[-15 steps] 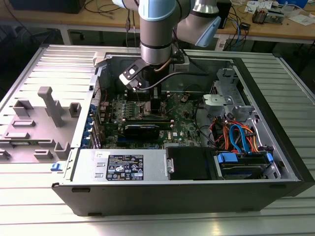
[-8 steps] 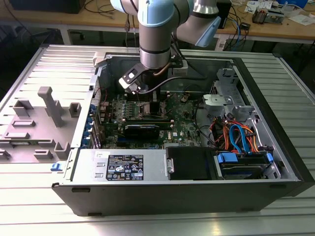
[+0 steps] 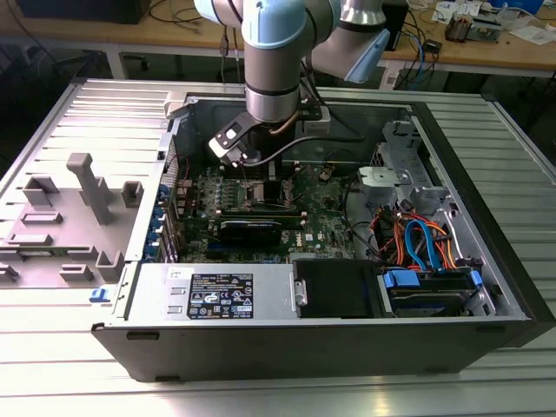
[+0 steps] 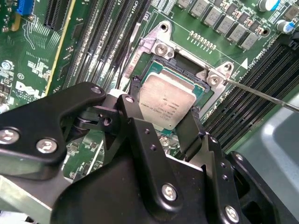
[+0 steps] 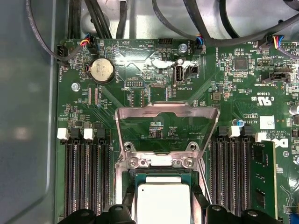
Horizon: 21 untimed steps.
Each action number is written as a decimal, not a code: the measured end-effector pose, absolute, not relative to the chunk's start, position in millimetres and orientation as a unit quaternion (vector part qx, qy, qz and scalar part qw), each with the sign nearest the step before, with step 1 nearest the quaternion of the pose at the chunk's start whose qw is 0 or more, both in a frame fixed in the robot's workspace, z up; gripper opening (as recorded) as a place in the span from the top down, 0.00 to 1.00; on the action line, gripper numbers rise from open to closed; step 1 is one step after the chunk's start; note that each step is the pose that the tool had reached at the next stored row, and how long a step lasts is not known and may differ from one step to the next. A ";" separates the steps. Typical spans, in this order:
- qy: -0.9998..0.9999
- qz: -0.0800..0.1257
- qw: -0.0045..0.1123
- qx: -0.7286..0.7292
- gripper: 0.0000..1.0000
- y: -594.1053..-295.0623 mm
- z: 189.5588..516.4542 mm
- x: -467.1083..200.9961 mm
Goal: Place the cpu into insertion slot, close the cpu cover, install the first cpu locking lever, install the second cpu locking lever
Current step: 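Place the cpu into insertion slot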
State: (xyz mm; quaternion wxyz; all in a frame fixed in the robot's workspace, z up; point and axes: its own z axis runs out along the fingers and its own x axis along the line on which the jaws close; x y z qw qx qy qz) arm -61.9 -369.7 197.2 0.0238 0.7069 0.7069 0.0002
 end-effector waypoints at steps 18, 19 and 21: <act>0.707 0.001 0.022 0.707 0.45 -369.2 200.1 -62.4; 0.707 0.003 0.020 0.707 0.45 -369.1 198.9 -62.3; 0.707 0.006 0.017 0.707 0.45 -369.2 198.2 -62.4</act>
